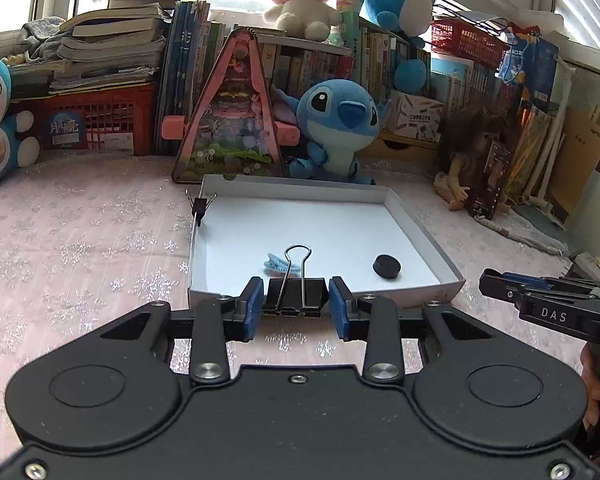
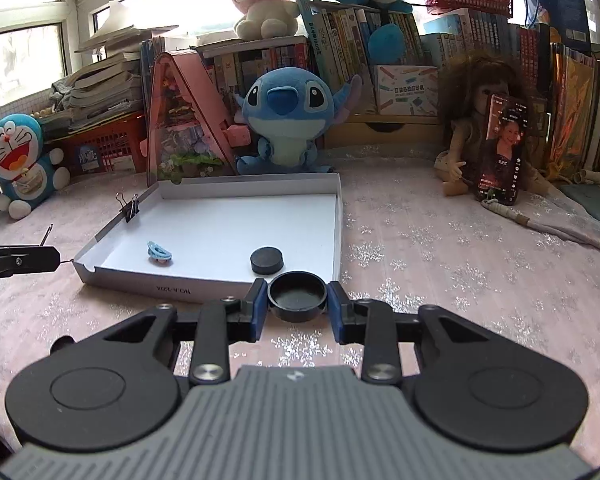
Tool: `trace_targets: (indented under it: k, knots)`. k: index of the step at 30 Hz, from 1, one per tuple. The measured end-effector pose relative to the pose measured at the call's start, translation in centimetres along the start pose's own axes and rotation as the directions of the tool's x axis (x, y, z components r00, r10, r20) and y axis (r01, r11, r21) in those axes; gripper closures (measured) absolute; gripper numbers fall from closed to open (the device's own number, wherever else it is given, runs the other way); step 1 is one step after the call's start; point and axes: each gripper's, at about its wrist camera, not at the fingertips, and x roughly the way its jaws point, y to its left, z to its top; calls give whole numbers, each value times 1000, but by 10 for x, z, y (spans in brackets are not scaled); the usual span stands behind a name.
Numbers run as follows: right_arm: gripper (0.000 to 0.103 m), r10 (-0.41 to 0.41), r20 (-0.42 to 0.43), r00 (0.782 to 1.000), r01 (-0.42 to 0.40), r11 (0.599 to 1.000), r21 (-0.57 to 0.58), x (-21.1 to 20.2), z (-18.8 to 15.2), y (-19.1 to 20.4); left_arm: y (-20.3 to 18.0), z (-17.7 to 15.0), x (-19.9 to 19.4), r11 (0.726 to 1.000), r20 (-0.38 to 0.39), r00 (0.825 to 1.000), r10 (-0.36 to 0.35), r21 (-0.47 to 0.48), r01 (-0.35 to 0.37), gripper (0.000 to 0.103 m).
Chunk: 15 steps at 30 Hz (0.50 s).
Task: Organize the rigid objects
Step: 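Carry both into the tray while the right tool sets the cap beside the black lid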
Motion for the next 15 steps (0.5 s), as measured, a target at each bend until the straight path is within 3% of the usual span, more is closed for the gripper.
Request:
trace_targets:
  k: [8,15]
  knots:
    - [66,19,-50,999,-17,999,29,27,37,-1,0,45,40,999,-43,999,15,-32,-17,70]
    - [66,54,-92,994,-50,998,40,53,56,7,5,62,81,995,-104,993,49,-76,-58,70]
